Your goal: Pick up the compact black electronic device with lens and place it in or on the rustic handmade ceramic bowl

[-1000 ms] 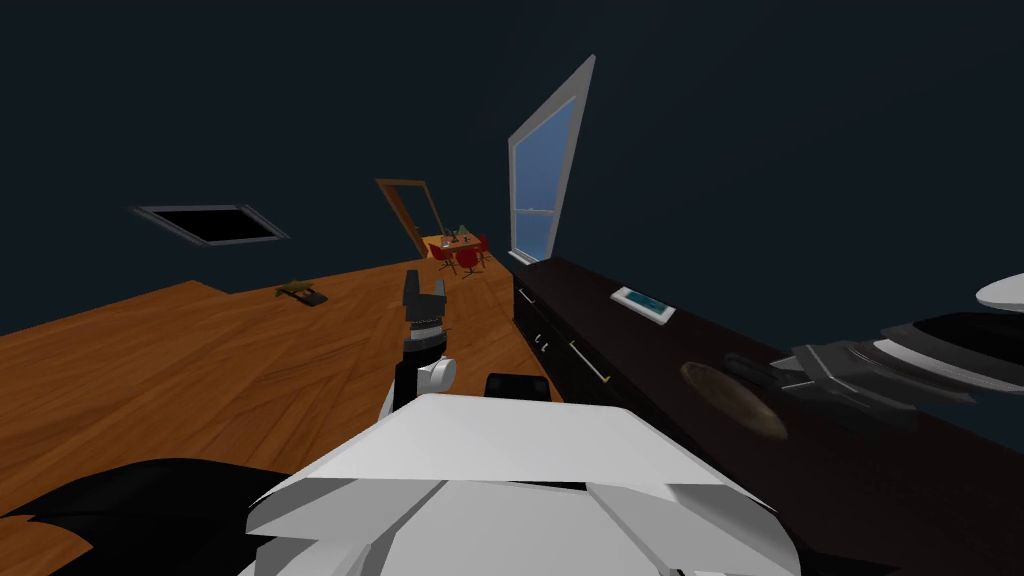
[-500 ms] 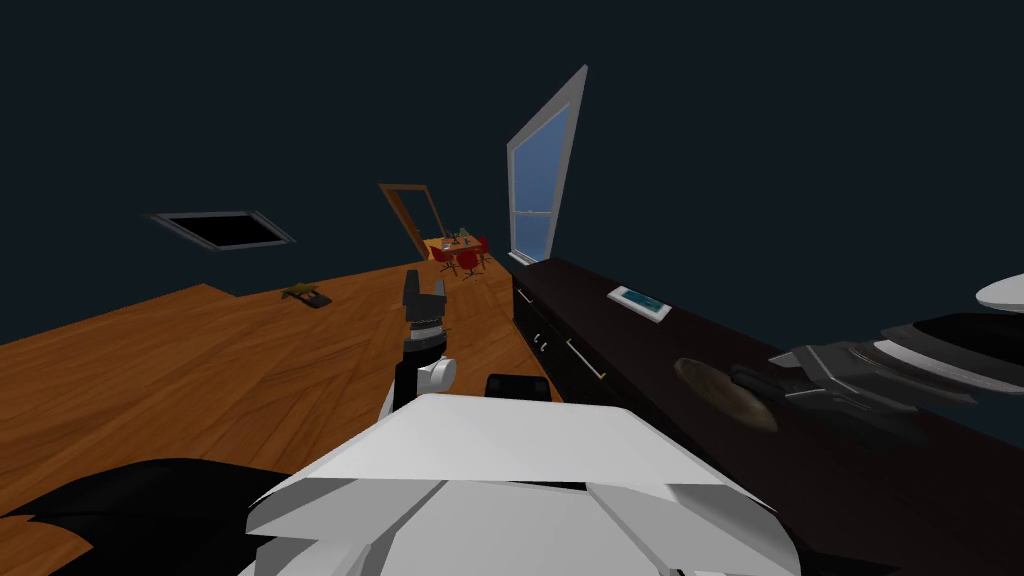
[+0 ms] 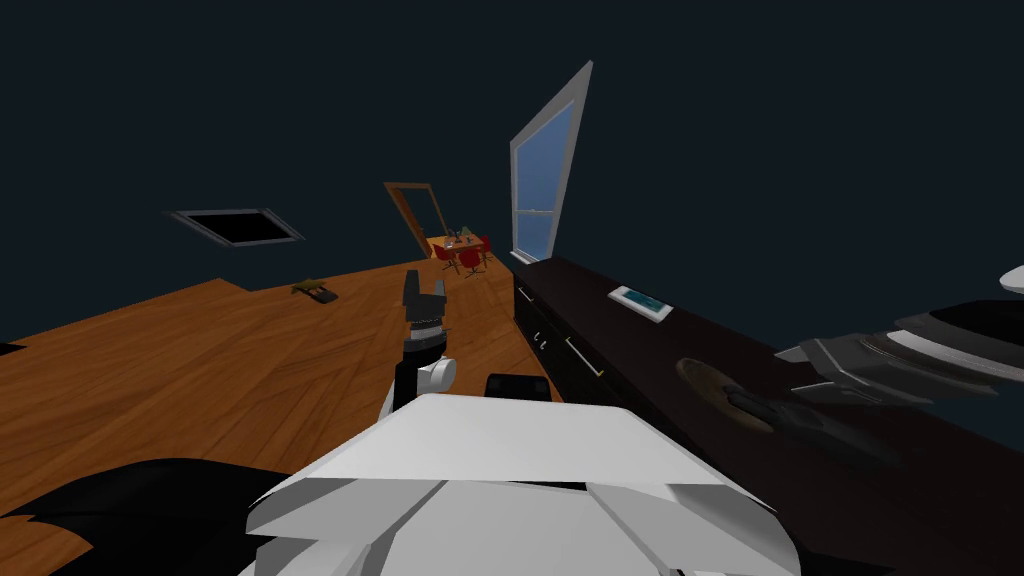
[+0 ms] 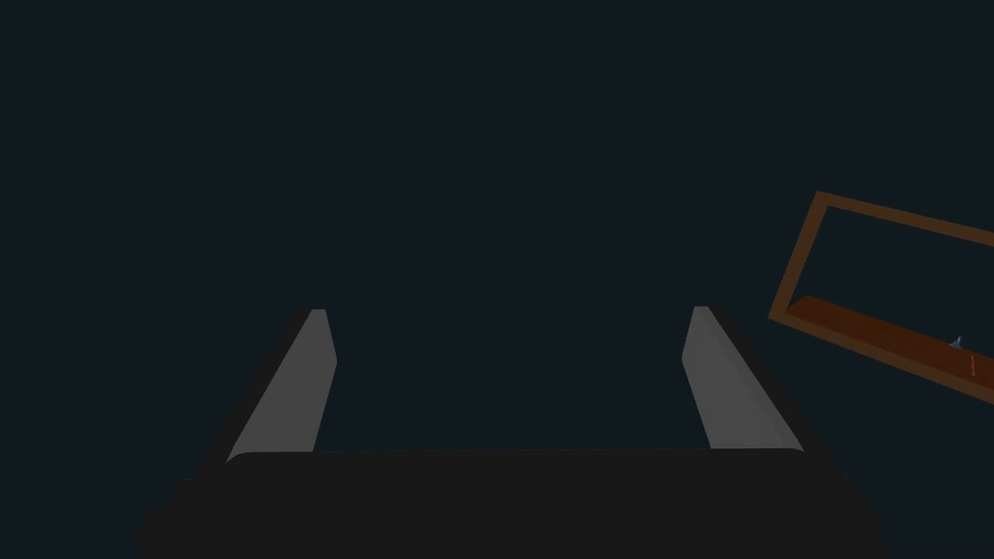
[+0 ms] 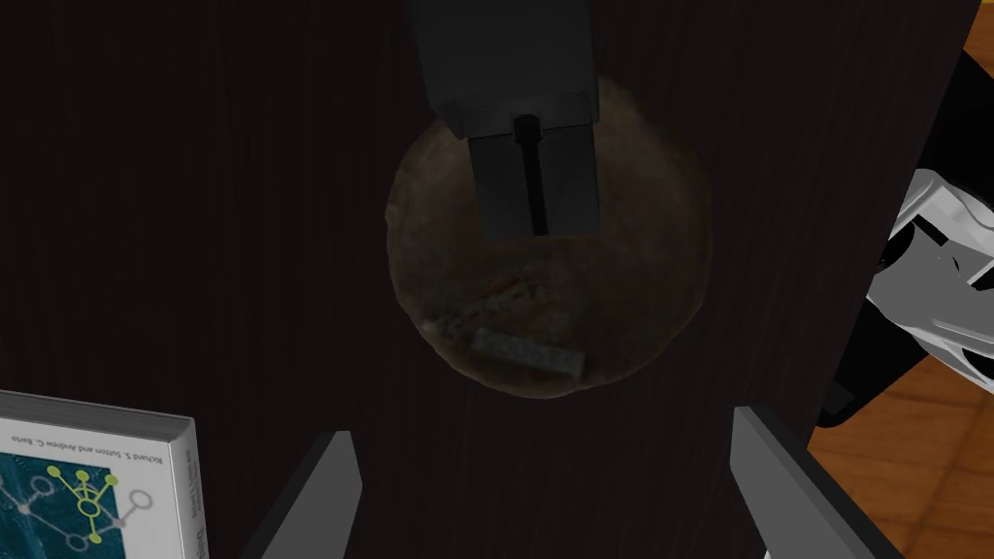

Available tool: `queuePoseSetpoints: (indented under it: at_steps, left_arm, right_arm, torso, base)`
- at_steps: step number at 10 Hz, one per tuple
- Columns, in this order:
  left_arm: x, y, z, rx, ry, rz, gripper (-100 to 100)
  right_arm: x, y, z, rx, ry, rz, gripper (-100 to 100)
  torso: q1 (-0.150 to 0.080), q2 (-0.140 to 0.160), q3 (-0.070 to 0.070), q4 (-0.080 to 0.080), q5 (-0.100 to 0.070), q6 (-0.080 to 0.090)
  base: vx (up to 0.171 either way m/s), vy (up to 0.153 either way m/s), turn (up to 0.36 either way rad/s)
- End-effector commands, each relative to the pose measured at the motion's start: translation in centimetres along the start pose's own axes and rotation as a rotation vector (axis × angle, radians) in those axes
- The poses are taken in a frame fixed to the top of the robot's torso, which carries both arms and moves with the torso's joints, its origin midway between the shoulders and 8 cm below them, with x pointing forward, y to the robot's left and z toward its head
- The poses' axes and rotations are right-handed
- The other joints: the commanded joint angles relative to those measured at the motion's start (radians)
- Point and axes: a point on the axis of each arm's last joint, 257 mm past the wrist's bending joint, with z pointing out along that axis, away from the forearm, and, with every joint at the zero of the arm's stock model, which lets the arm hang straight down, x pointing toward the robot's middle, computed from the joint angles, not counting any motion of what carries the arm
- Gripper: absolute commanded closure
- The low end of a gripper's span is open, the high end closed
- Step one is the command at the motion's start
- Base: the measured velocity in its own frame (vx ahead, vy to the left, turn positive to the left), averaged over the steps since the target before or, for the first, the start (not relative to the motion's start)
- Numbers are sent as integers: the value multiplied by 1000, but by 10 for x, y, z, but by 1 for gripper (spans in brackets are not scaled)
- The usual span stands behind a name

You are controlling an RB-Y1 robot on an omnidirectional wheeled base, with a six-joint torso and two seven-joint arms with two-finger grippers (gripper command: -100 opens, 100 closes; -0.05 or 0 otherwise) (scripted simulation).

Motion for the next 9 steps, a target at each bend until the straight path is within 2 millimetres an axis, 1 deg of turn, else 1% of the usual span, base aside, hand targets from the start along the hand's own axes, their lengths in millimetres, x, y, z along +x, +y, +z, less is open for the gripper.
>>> queuePoseSetpoints:
  at_steps: [1, 2, 3, 4, 5, 9]
  left_arm:
    - [0, 0, 0, 0, 0, 0, 0]
    - [0, 0, 0, 0, 0, 0, 0]
    - [0, 0, 0, 0, 0, 0, 0]
    - [0, 0, 0, 0, 0, 0, 0]
    - [0, 0, 0, 0, 0, 0, 0]
    - [0, 0, 0, 0, 0, 0, 0]
  right_arm:
    - [-5, -1, -14, -4, -1, 11, -100]
    - [-7, -1, -18, -5, -2, 15, -100]
    - [-11, -1, -28, -6, -3, 23, -100]
    - [-8, -2, -24, -3, -2, 18, -100]
    - [-8, -2, -25, -5, -3, 19, 0]
    - [-8, -2, -25, -5, -3, 19, 0]
  torso:
    - [0, 0, 0, 0, 0, 0]
    - [0, 0, 0, 0, 0, 0]
    - [0, 0, 0, 0, 0, 0]
    - [0, 0, 0, 0, 0, 0]
    - [1, -1, -1, 0, 0, 0]
    - [2, -4, -2, -1, 0, 0]
  base:
    - [-59, -39, 64]
    - [-57, -36, 50]
    - [-61, -44, 68]
    - [-28, -23, 20]
    - [0, 0, 0]
    - [0, 0, 0]
